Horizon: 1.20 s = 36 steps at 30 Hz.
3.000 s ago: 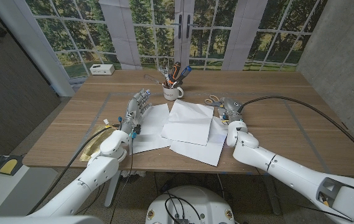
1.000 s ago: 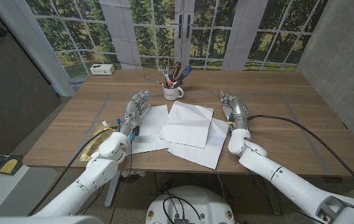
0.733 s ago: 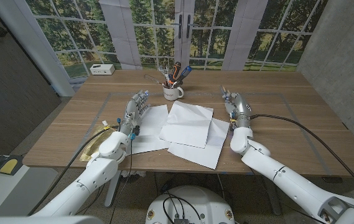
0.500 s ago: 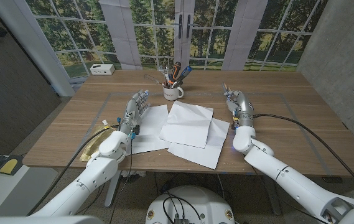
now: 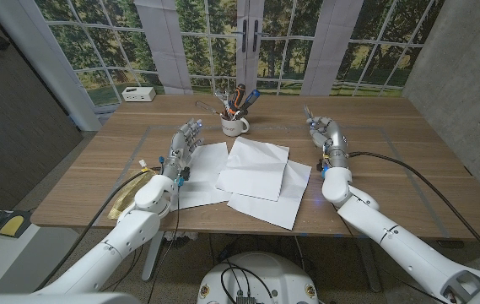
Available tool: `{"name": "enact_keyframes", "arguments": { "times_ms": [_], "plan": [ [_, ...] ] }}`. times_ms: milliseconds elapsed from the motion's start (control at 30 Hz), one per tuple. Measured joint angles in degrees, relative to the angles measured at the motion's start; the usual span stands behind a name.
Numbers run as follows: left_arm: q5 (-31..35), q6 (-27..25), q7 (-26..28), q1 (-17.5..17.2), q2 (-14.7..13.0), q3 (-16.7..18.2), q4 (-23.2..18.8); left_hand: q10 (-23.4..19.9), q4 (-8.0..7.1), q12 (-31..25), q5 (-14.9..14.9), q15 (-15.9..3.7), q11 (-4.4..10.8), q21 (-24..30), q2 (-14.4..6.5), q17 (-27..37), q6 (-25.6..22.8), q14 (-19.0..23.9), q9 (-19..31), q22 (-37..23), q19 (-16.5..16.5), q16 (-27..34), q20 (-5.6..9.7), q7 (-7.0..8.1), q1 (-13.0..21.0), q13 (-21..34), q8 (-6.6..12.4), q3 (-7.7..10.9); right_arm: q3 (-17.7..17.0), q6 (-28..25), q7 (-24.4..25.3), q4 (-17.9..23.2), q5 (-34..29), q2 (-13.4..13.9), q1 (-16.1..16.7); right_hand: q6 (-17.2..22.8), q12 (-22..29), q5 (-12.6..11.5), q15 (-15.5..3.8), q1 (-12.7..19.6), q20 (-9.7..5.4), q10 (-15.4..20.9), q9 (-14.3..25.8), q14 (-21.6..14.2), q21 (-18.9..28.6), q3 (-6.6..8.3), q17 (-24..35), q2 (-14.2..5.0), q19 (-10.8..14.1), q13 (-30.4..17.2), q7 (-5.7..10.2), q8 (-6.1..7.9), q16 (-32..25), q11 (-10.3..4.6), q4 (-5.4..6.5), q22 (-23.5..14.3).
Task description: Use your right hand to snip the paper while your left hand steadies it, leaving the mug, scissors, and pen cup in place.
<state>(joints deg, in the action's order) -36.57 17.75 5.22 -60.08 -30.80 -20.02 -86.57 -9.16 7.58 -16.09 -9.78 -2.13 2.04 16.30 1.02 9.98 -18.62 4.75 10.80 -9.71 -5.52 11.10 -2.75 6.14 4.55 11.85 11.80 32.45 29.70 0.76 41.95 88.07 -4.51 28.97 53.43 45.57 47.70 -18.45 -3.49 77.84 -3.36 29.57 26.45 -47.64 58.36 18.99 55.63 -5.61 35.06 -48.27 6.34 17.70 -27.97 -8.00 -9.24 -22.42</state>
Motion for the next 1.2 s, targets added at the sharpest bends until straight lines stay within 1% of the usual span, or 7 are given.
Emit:
{"name": "enact_keyframes", "arguments": {
  "times_ms": [67, 267, 433, 533, 600, 967, 1200],
  "plan": [
    [0.1, 0.0, 0.0, 0.1, 0.0, 0.0, 0.0, 0.0, 0.00, 0.0, 0.0, 0.00, 0.00, -0.2, 0.0, 0.0, 0.0, 0.0, 0.0, 0.0, 0.0, 0.0, 0.00, 0.00, 0.0, 0.0, -0.15, 0.00, -0.5, 1.1, -0.5, 0.2, 0.9, 0.0, 0.2, 0.1, 0.0, 0.0, 0.00, 0.0, -0.10, 0.3, 0.0, 0.0, 0.4, 0.00, 0.3, 0.00, -0.1, 0.2, -0.10, 0.00, 0.2, -0.31, 0.00, 0.1],
    [0.2, 0.0, 0.0, 0.4, 0.0, 0.0, -0.1, 0.0, 0.00, 0.2, 0.0, 0.00, 0.00, -0.2, 0.0, 0.0, 0.0, 0.0, 0.0, 0.0, 0.0, 0.0, 0.00, 0.00, 0.0, 0.0, -0.15, 0.00, -1.8, 3.4, -2.0, 1.0, 2.8, -0.1, 0.7, 0.1, 0.2, -0.2, 0.19, 0.6, 0.20, 0.3, 0.0, -0.2, 1.4, -0.01, 0.6, 0.03, -0.4, 0.2, -0.10, -0.50, 0.9, -0.31, 0.01, 0.4],
    [0.3, 0.0, 0.0, 0.4, 0.0, 0.0, -0.1, 0.0, 0.00, 0.2, 0.0, 0.00, 0.00, -0.2, 0.0, 0.0, 0.0, 0.0, 0.0, 0.0, -0.1, 0.0, 0.11, 0.00, 0.0, 0.0, -0.15, 0.00, -2.5, 4.6, -2.9, 1.4, 3.8, -0.2, 1.0, 0.1, 0.2, -0.2, 0.20, 0.6, -0.01, 0.3, 0.3, -0.2, 2.2, -0.02, 1.0, 0.02, -0.6, 0.3, -0.10, -0.89, 1.3, -0.31, 0.02, 0.8],
    [0.3, 0.0, 0.1, 0.4, -0.1, 0.0, -0.2, 0.0, 0.00, 0.2, 0.0, 0.00, 0.00, -0.2, 0.0, 0.0, 0.0, 0.0, 0.0, 0.0, -0.1, 0.0, 0.11, 0.00, 0.0, 0.0, -0.15, 0.00, -2.9, 5.3, -3.6, 1.5, 4.5, -0.3, 1.1, 0.1, 0.2, -0.2, 0.20, 0.6, 0.28, 0.3, 0.3, -0.2, 2.5, -0.02, 1.2, 0.02, -0.9, 0.2, -0.10, -1.18, 1.4, -0.31, 0.02, 0.9],
    [0.3, 0.0, 0.1, 0.4, -0.1, 0.0, -0.2, 0.0, 0.00, 0.2, 0.0, 0.00, 0.00, -0.6, 0.0, 0.0, 0.0, 0.0, 0.0, 0.0, -0.1, 0.0, 0.10, 0.00, 0.0, 0.0, -0.15, 0.00, -3.2, 5.9, -4.1, 1.7, 5.0, -0.5, 1.3, 0.3, 0.2, -0.2, 0.20, 0.6, 0.07, 0.3, 0.5, -0.2, 2.9, -0.02, 1.4, 0.02, -1.1, 0.2, -0.31, -1.39, 1.7, -0.31, 0.02, 1.2],
    [0.3, 0.0, 0.1, 0.4, -0.3, 0.1, -0.5, -0.3, 0.00, 0.2, 0.0, -0.01, 0.31, -0.8, 0.0, 0.0, 0.0, 0.0, 0.0, 0.0, -0.4, 0.0, -0.20, 0.00, 0.0, 0.0, -0.15, 0.00, -4.6, 7.4, -5.4, 2.2, 7.5, -1.3, 1.8, 0.3, 0.2, -0.4, 0.30, 0.6, 0.15, 0.0, 1.3, -0.3, 4.2, 0.15, 2.0, 0.02, -2.0, 0.2, -0.30, -2.04, 2.6, 0.05, 0.34, 1.9],
    [0.3, 0.0, -0.5, 0.4, -0.7, 0.2, -1.0, -0.6, 0.25, 0.4, 0.0, -0.01, 0.00, -0.9, 0.0, 0.0, -0.2, 0.0, 0.0, 0.0, -0.4, 0.0, -0.18, -0.21, 0.0, 0.0, -0.15, -0.24, -5.4, 8.5, -6.7, 2.5, 9.4, -1.8, 2.1, 0.3, 0.2, -0.5, 0.42, 0.6, 0.30, -0.2, 1.8, -0.4, 4.9, 0.14, 2.4, 0.02, -2.1, 0.3, -0.30, -2.26, 3.1, 0.23, 0.34, 2.5]
  ]
}}
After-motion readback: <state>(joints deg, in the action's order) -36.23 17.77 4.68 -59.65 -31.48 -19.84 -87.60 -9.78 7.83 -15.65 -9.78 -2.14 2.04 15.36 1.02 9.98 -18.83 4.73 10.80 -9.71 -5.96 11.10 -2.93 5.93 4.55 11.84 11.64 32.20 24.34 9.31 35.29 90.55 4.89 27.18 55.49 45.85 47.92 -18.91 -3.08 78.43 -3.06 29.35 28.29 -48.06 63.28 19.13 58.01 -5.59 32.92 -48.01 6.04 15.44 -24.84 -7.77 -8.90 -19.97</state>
